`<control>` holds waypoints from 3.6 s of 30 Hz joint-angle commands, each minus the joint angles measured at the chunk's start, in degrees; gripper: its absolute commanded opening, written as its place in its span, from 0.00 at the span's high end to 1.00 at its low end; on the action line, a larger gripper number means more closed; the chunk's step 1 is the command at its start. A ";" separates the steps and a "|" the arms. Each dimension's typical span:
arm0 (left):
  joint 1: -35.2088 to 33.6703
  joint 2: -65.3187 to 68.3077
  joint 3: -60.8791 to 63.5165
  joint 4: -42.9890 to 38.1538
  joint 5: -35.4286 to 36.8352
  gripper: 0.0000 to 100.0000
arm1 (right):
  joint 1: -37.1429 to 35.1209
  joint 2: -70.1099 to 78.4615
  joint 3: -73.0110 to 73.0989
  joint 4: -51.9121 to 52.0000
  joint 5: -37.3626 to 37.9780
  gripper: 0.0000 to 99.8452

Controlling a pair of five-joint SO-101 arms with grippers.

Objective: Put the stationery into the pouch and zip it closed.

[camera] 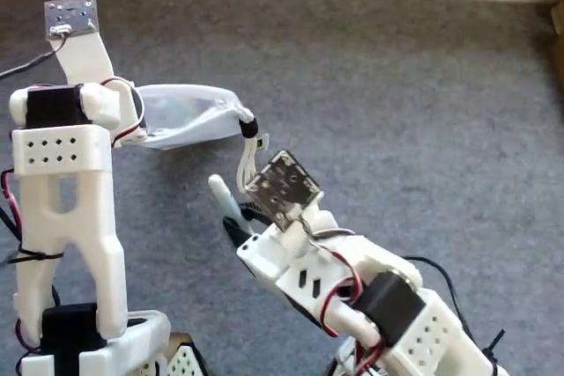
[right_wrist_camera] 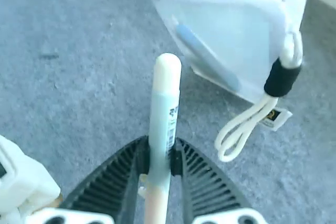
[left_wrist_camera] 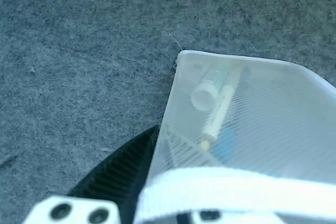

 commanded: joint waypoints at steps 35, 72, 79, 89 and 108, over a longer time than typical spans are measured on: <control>0.84 0.57 2.15 -0.88 -0.18 0.99 | -0.40 -4.88 -0.75 -48.13 6.86 0.99; -0.66 0.57 2.07 -1.05 -0.18 0.99 | 6.73 19.56 10.51 -73.10 19.08 0.99; -0.57 0.57 2.15 -1.85 -0.18 0.99 | 4.62 19.82 10.51 -61.23 19.34 0.99; -0.66 0.57 2.15 -1.76 -0.18 0.99 | 4.62 19.47 10.95 -57.89 18.99 0.83; -0.75 0.57 2.15 -1.76 -0.18 0.99 | 4.97 19.30 10.59 -57.80 18.90 0.87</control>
